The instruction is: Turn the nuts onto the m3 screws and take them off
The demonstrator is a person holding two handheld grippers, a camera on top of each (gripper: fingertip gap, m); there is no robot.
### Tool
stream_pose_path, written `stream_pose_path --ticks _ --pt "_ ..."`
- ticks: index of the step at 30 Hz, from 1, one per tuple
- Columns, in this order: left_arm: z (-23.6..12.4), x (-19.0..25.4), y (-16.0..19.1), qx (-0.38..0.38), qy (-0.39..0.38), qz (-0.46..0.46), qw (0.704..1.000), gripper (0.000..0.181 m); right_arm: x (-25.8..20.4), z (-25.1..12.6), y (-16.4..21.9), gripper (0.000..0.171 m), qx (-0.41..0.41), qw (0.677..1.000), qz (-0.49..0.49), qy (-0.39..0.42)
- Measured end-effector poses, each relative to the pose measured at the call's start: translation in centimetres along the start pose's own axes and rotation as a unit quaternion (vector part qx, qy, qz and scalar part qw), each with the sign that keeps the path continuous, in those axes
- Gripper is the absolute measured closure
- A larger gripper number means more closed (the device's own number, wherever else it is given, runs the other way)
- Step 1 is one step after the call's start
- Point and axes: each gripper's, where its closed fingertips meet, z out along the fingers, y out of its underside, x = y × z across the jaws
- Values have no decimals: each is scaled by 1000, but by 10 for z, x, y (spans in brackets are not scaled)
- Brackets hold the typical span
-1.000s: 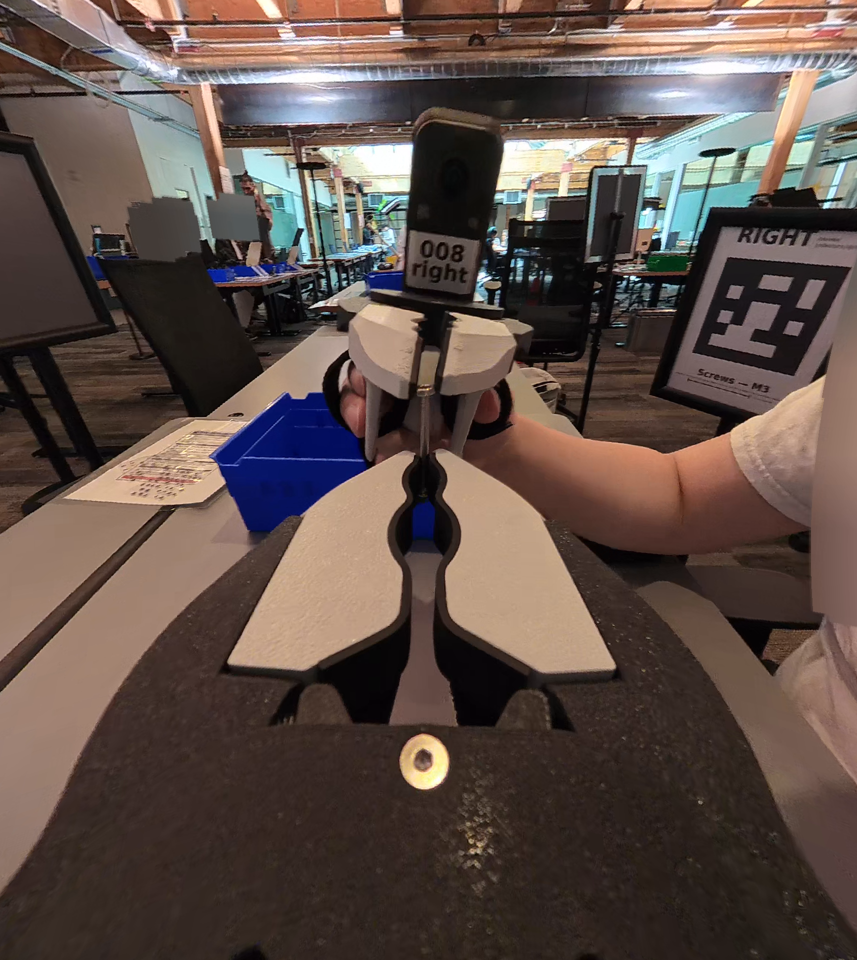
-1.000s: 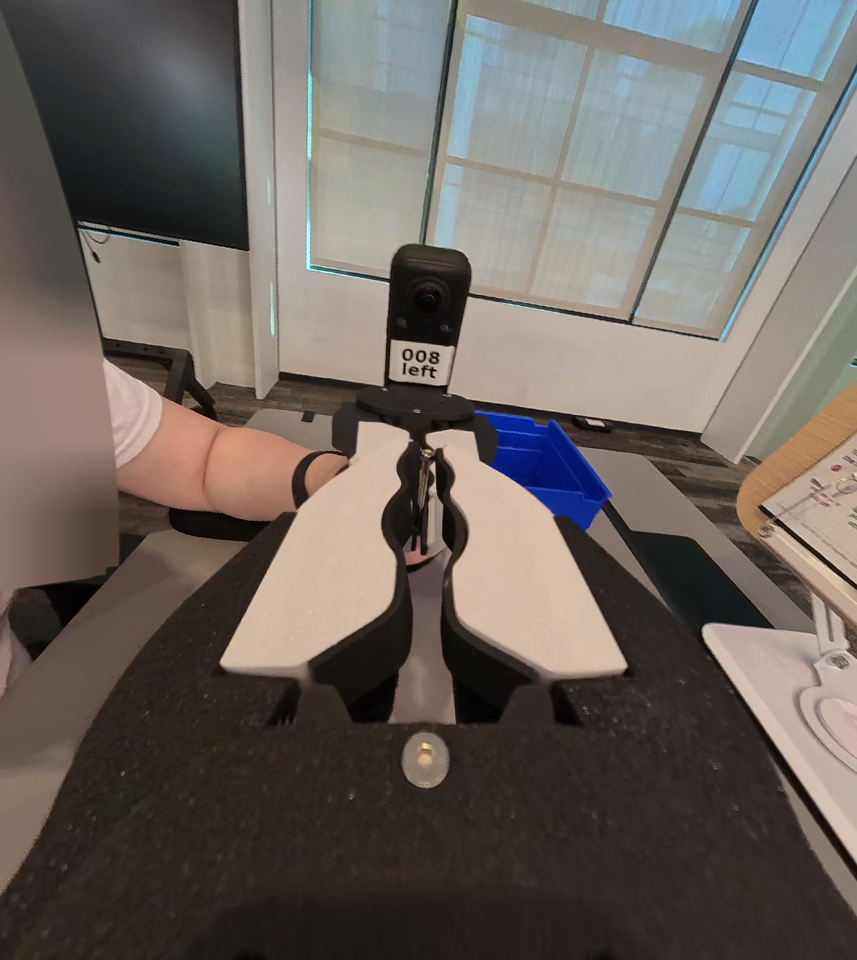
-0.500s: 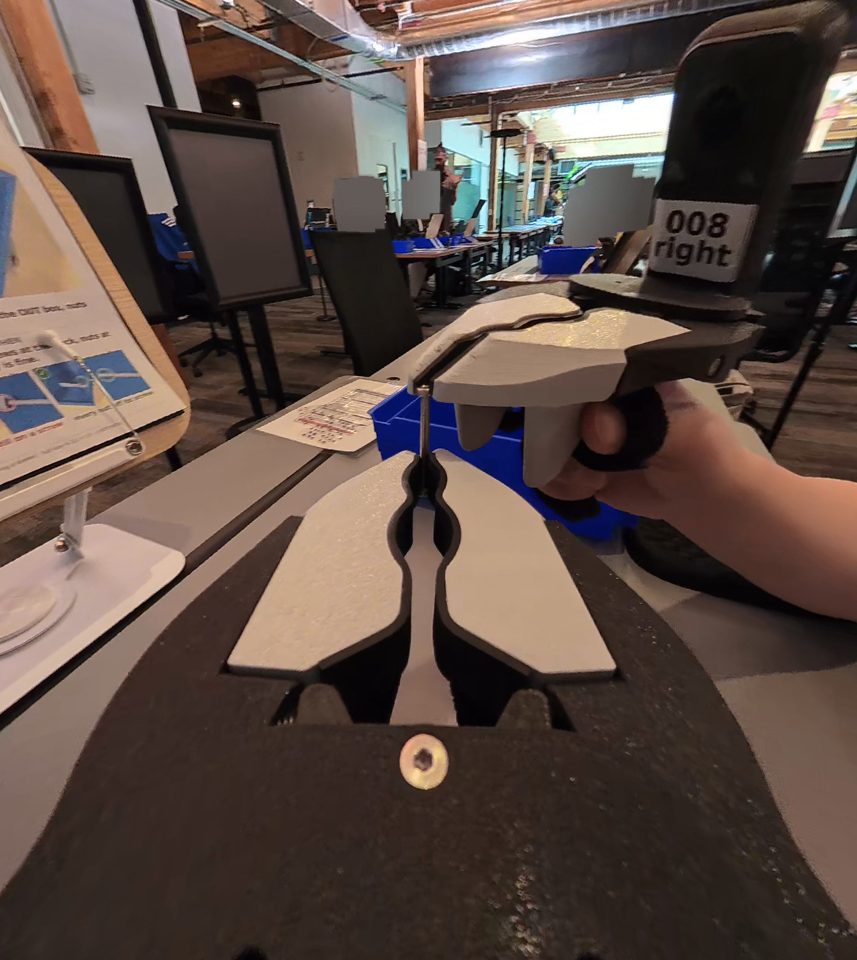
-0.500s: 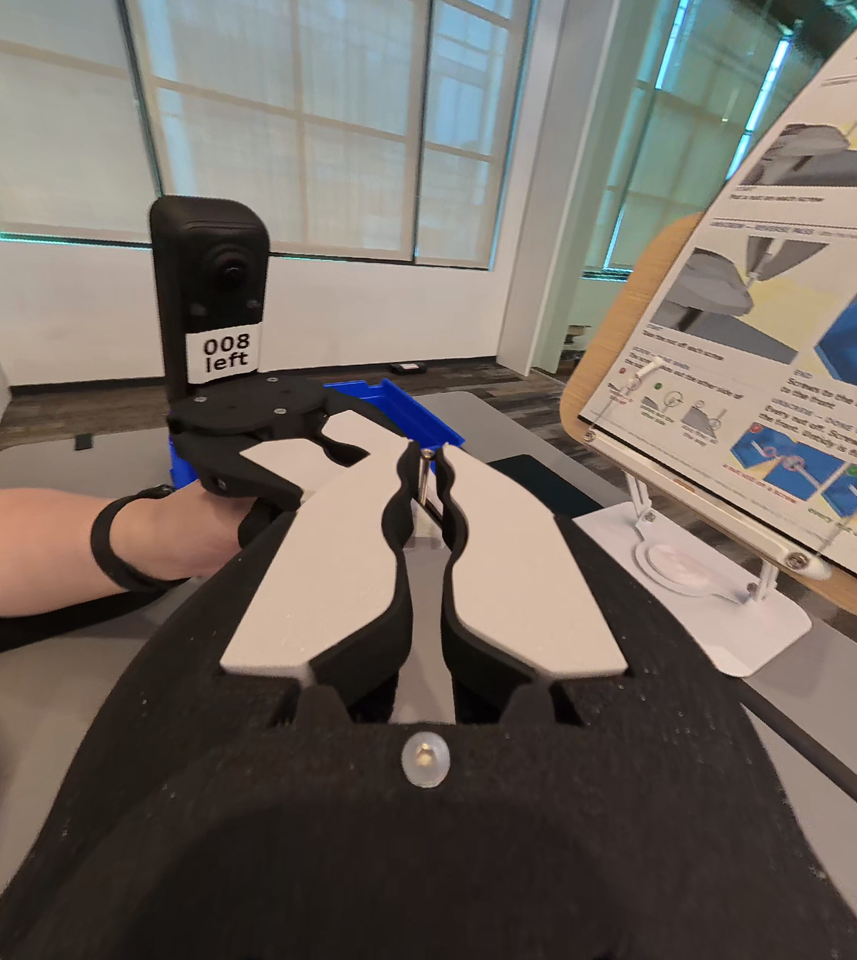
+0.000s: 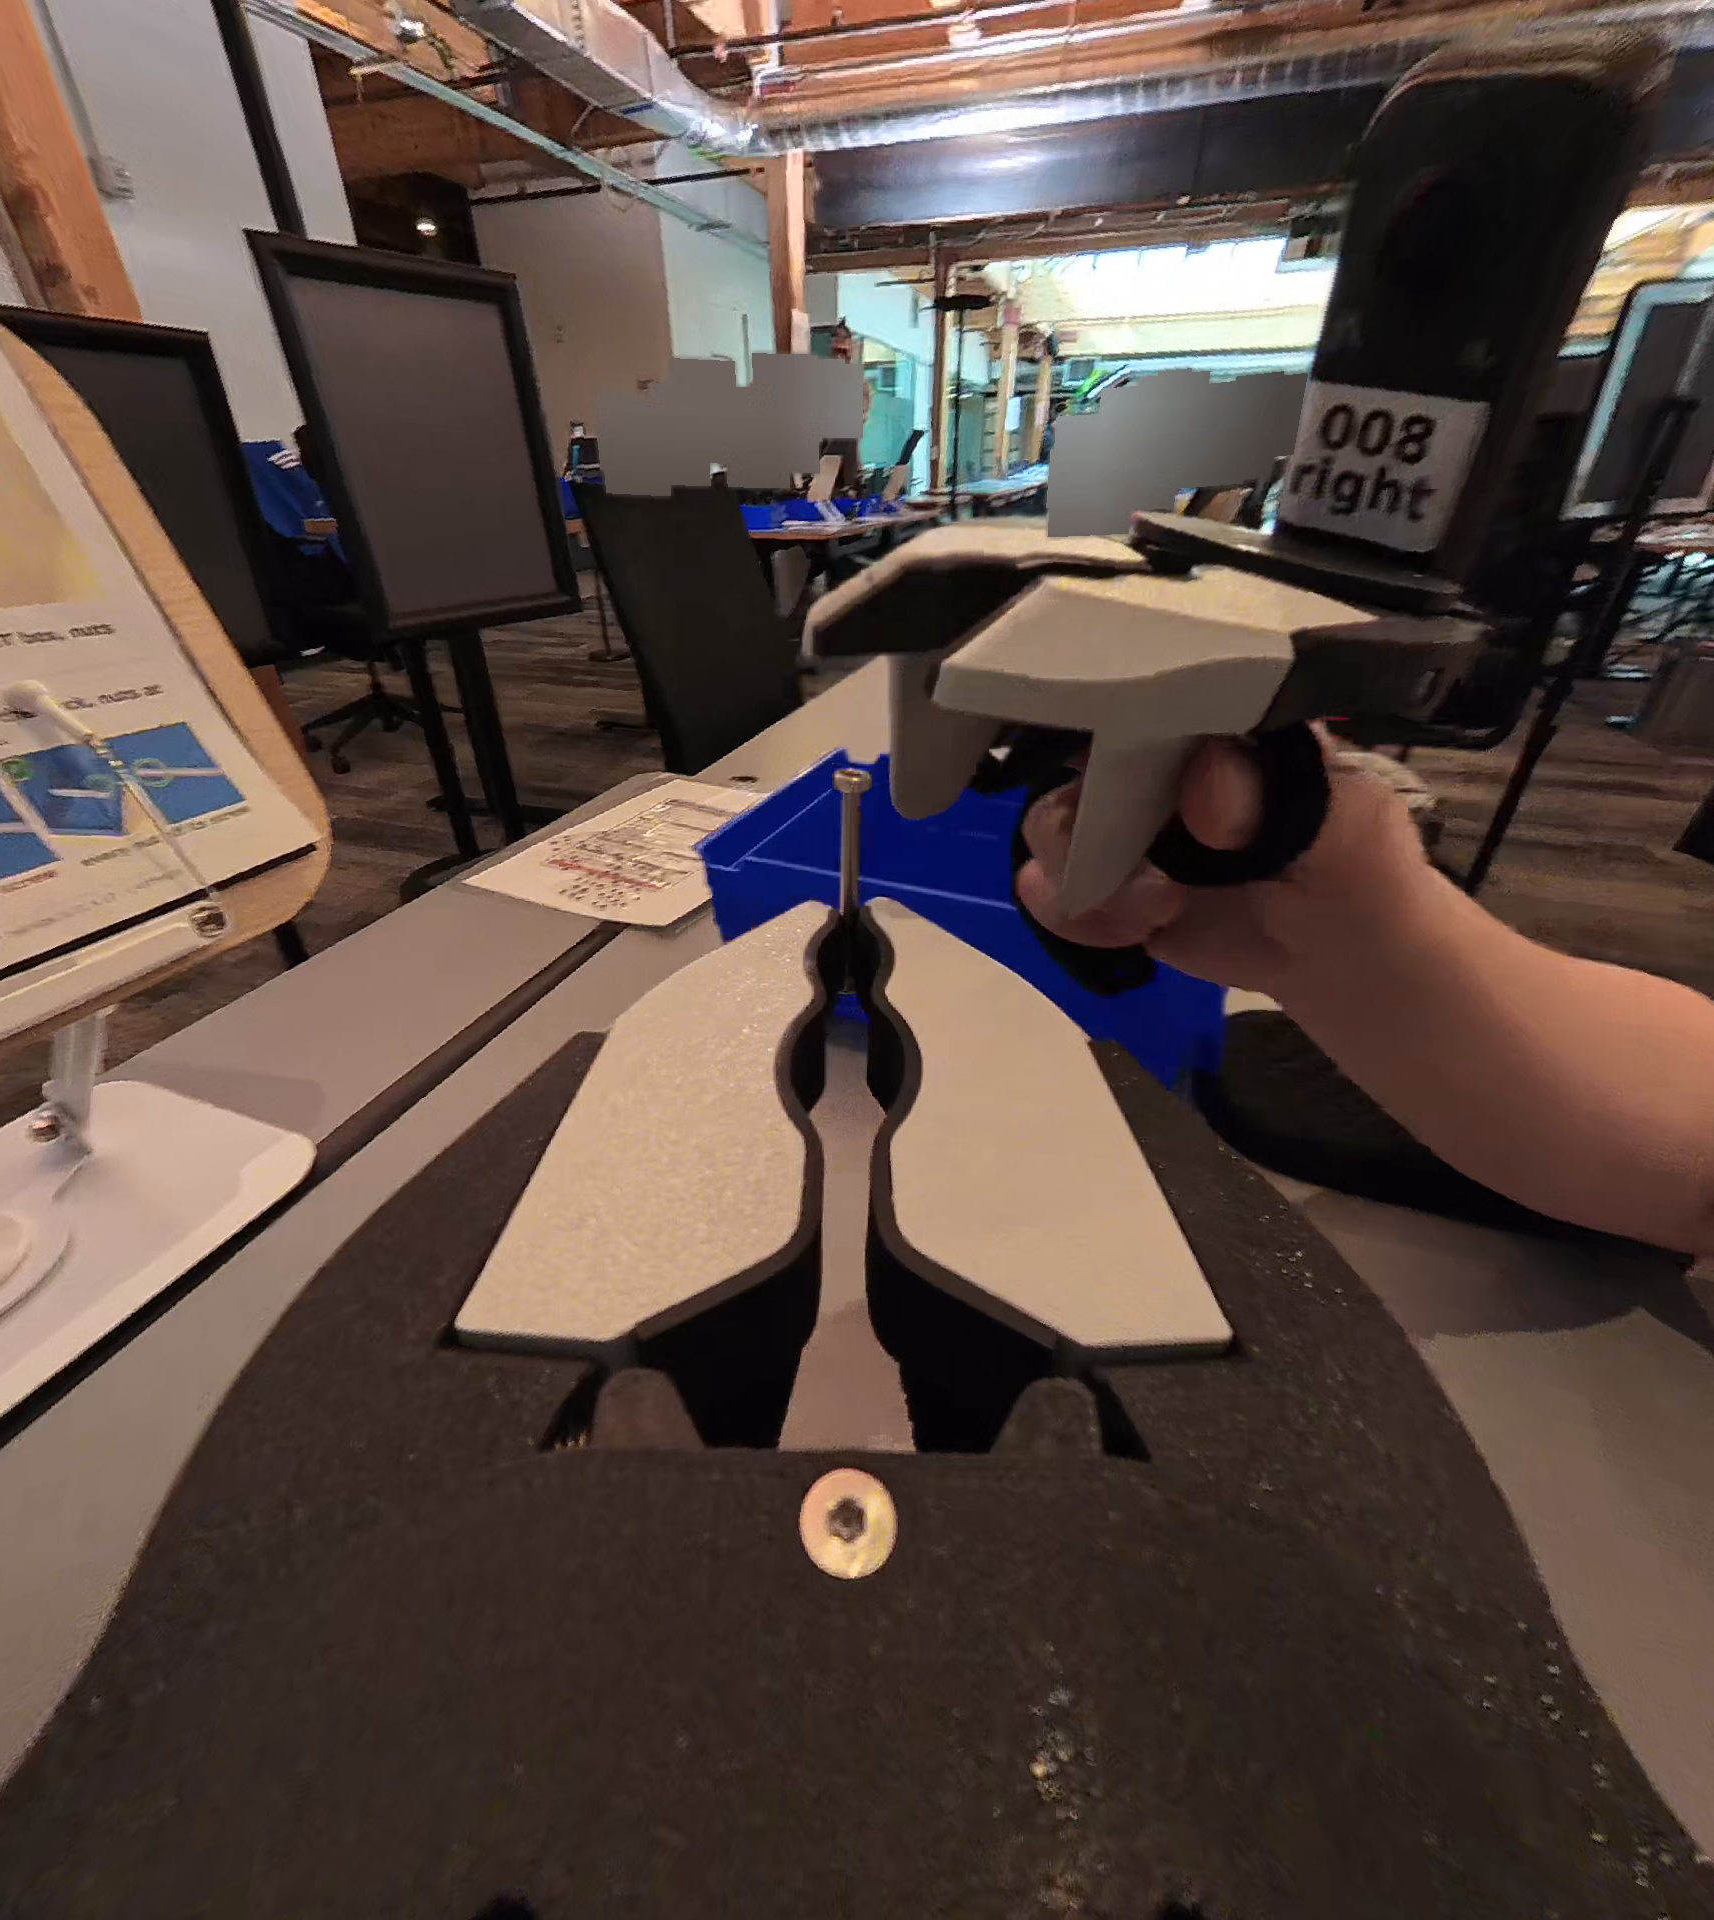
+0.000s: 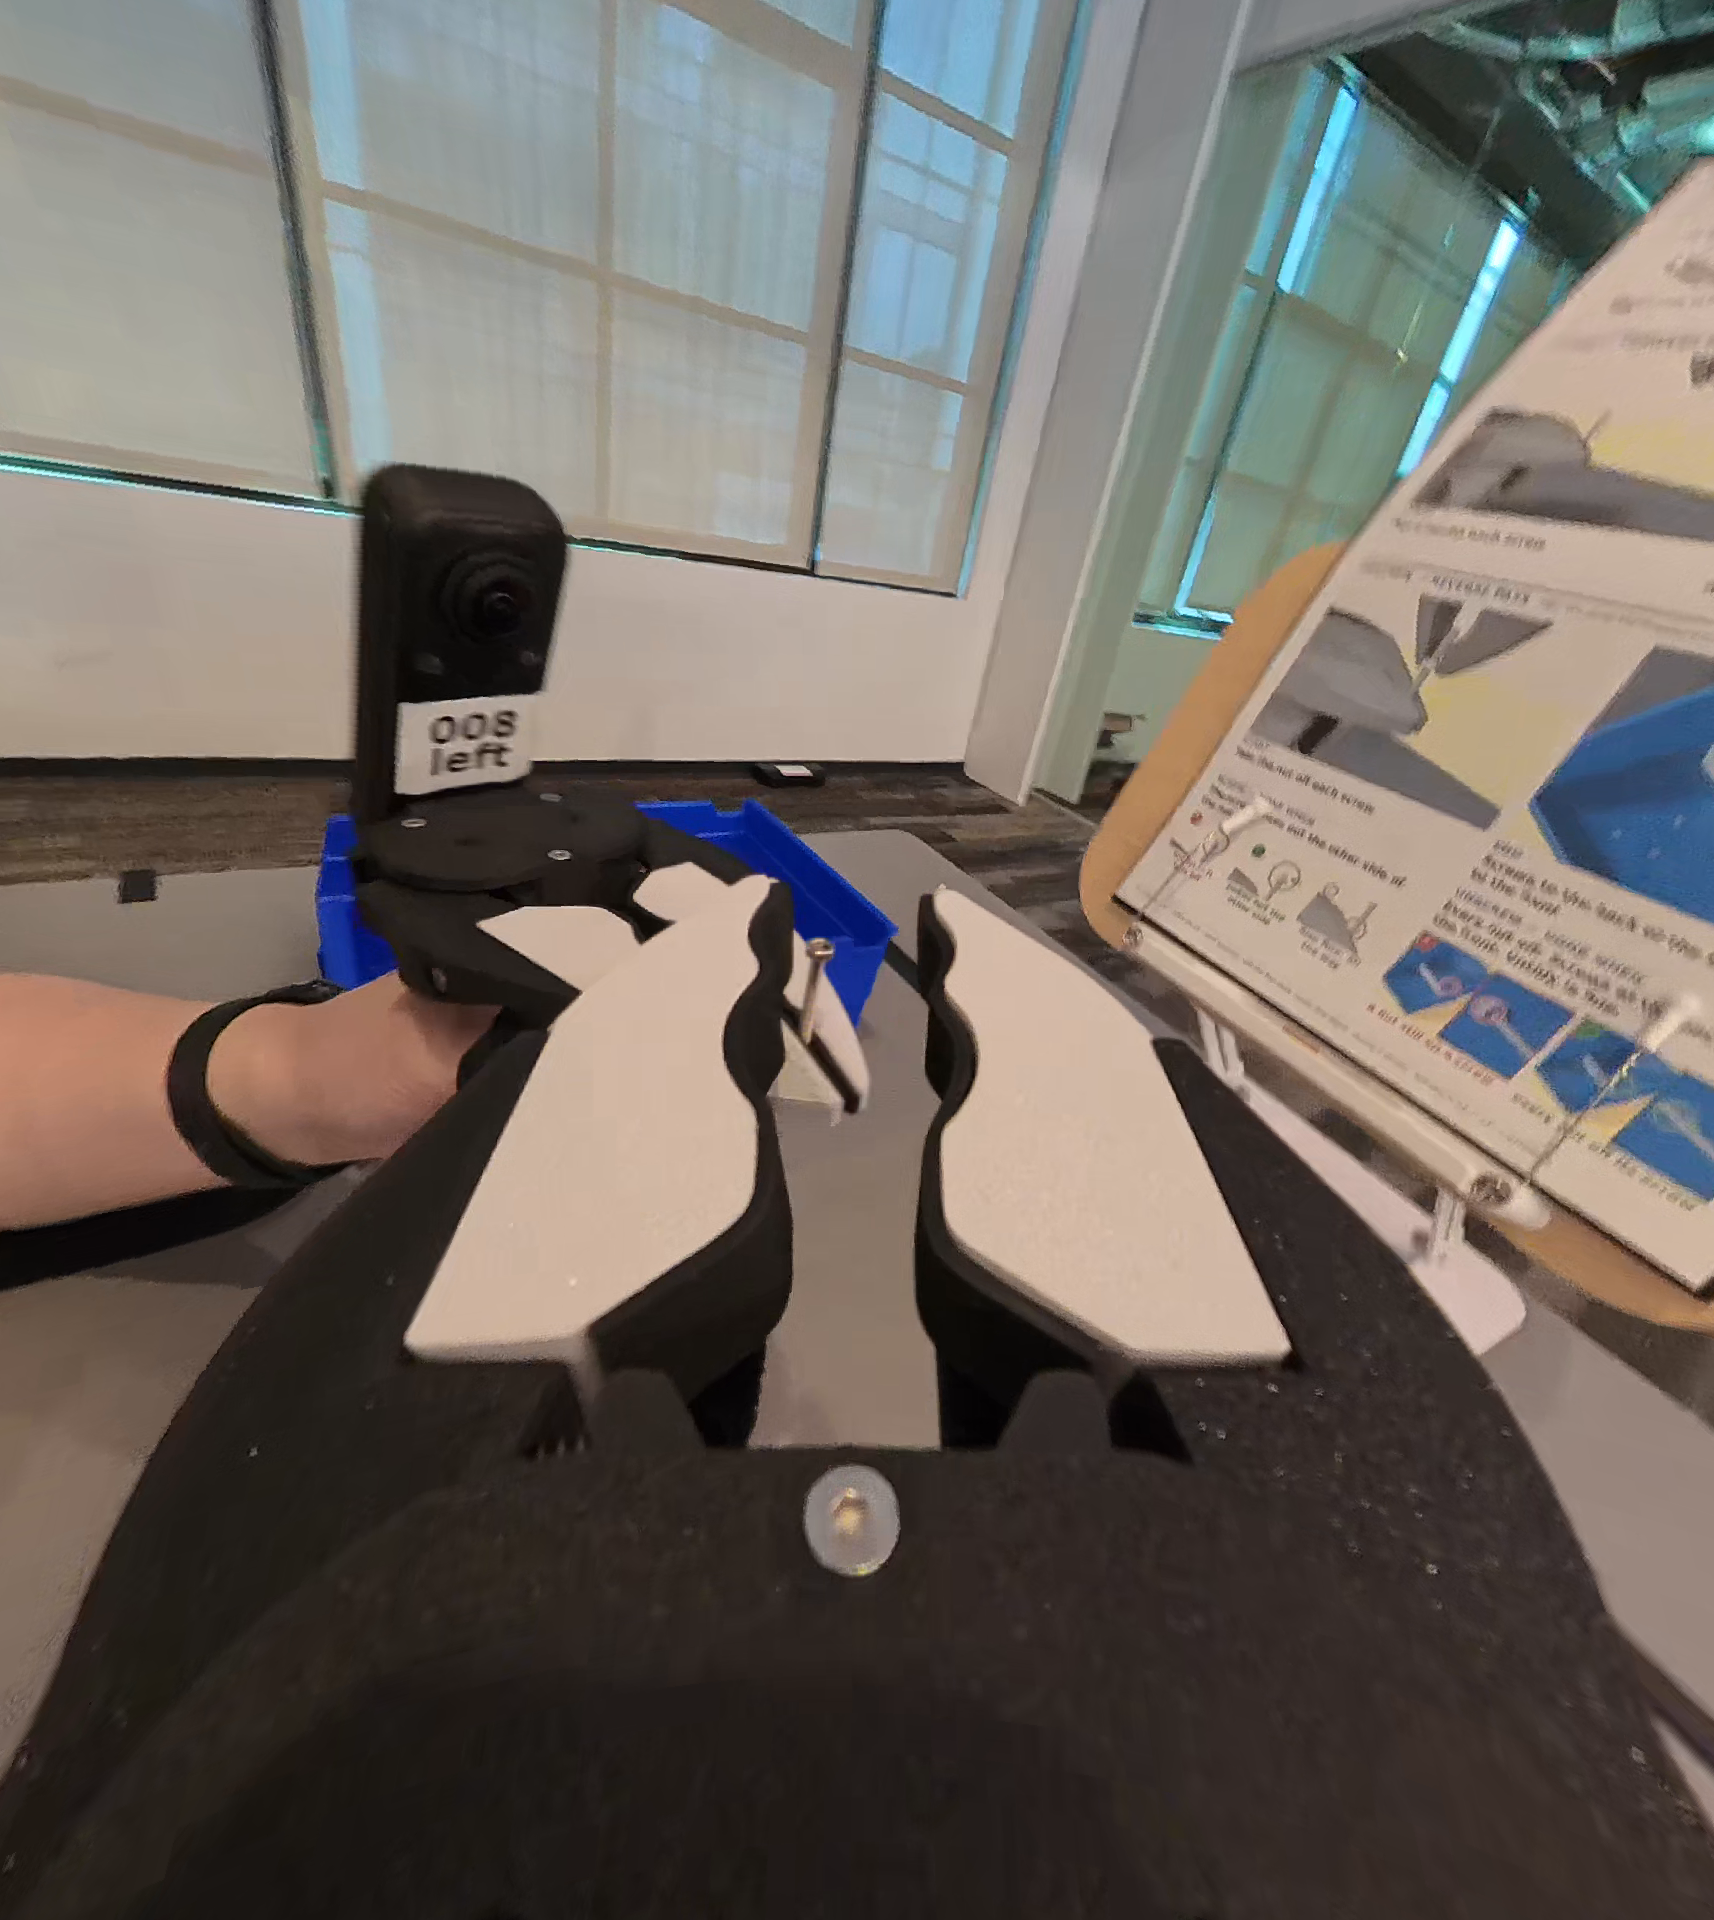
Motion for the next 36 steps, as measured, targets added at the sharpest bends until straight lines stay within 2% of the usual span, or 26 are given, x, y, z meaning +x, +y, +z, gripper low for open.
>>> stream_pose_path --ticks 3,6,10,17,28,36 --pt "0 14 -6 21 62 -28 997 180 -5 -16 -13 150 32 996 -2 -79" --pt "-2 31 -10 38 126 -36 991 180 -15 -29 -16 153 53 982 44 -173" --pt "-4 53 -11 43 196 -41 979 179 -22 -34 -12 154 68 968 62 -232" --pt "-4 72 -6 29 240 -17 970 180 -48 -43 -7 160 56 949 29 -309" --pt "-4 78 -4 21 247 -9 969 180 -54 -41 0 165 34 948 11 -317" --pt "-1 63 -4 17 201 -2 980 180 -44 -32 2 166 17 961 17 -274"
